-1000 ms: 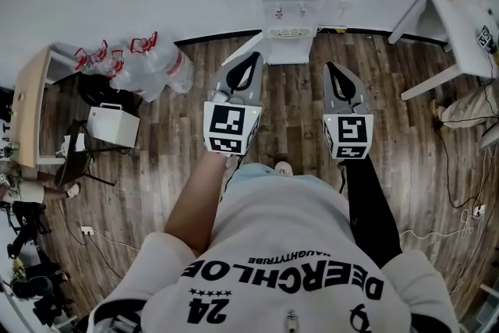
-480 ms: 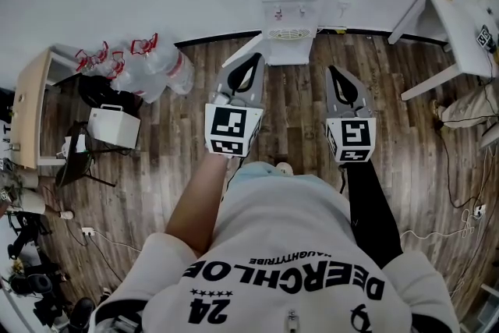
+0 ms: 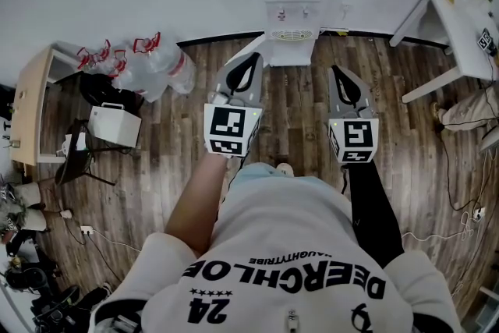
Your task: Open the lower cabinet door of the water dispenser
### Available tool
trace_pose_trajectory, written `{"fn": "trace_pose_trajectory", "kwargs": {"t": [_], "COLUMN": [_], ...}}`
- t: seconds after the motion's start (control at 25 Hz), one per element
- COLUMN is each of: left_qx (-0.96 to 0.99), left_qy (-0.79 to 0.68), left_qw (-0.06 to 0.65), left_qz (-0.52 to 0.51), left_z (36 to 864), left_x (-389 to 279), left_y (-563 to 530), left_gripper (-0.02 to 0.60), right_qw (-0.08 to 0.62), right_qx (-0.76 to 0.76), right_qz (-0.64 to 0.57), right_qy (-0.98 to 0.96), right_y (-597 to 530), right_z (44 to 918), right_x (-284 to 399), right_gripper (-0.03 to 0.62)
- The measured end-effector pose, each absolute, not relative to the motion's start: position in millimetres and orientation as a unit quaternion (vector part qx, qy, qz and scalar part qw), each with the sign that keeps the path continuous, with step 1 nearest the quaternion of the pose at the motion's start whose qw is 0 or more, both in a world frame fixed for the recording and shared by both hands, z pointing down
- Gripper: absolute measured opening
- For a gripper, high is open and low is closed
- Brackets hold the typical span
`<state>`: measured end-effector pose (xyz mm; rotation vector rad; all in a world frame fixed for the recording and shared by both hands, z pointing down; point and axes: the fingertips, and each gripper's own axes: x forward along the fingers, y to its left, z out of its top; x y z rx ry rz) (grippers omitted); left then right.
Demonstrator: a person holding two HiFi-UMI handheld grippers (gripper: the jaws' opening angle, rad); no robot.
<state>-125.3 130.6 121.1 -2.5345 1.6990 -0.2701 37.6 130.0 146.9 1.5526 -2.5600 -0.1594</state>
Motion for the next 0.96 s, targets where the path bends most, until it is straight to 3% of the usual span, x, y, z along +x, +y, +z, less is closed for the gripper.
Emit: {"fn": "trace_pose_trajectory", "kwargs": {"t": [0.96], "left_qx": [-0.828], "left_qy": [0.552], "left_qw": [0.040], "left_qz": [-0.086], "left_z": [122.3], "left_x": [-124.1], "left_y": [146.6], "left_gripper": [0.055], "right_qw": [0.073], "right_qx": [0.527], "right_qz": [-0.049], "right_qy": [-0.845], "right_y": [143.6], "right_z": [147.8], "right_x": [41.8], "right_gripper": [0.003]}}
